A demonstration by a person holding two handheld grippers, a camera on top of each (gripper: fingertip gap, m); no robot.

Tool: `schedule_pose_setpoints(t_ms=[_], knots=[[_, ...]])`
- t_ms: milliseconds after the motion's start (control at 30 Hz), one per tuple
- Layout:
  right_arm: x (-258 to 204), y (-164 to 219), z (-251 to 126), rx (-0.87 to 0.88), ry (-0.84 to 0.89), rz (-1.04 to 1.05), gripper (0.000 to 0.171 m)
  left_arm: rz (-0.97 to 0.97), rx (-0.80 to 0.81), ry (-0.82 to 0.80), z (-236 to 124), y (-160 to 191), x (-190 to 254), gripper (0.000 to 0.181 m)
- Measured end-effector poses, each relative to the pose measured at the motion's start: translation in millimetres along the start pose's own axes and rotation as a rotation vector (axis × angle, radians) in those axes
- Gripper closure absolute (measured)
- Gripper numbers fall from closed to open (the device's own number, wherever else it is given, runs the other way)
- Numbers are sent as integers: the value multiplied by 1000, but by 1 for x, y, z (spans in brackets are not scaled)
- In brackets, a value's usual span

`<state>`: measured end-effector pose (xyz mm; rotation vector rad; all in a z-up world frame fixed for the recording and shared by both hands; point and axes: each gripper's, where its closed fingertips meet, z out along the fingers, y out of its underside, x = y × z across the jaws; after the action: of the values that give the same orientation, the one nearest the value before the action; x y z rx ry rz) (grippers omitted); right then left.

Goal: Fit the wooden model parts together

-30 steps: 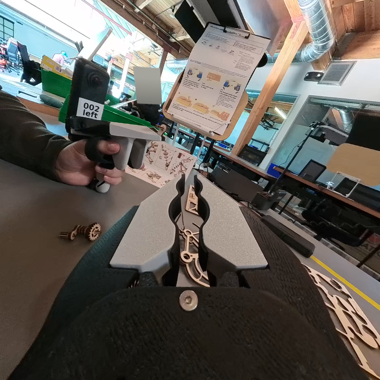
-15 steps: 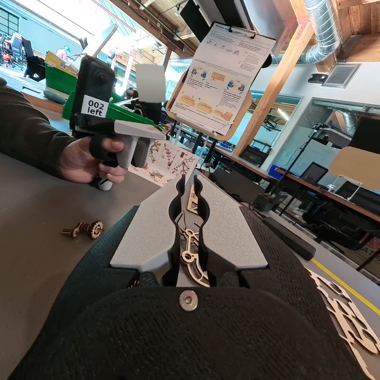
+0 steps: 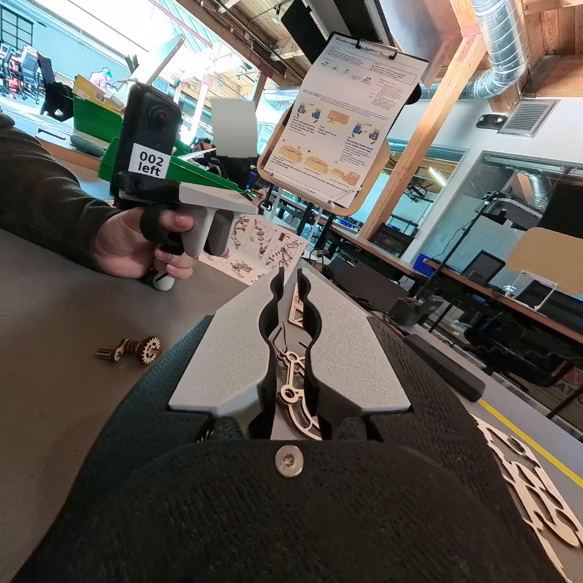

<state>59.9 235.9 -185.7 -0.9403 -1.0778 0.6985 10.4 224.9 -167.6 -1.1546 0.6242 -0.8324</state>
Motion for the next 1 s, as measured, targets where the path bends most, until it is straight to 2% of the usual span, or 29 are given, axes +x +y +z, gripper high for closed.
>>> schedule_pose_setpoints(t_ms=[467,600,667,800,900,1000], knots=[[-1,0,0,0,-7,-6,165,13,-5,1,0,0,1,181],[-2,-7,-2,23,-16,-39,160,98,-125,-83,2,15,-7,181],[-9,-11,-3,2,-40,-161,154,238,-233,-128,3,28,-10,181],[-30,-16,-4,-54,-83,-505,146,401,-408,-25,8,51,12,181],[-45,-7,-7,-100,-132,-809,147,336,-491,98,9,59,33,181],[-62,5,-15,-128,-267,-891,145,196,-597,212,7,59,50,181]])
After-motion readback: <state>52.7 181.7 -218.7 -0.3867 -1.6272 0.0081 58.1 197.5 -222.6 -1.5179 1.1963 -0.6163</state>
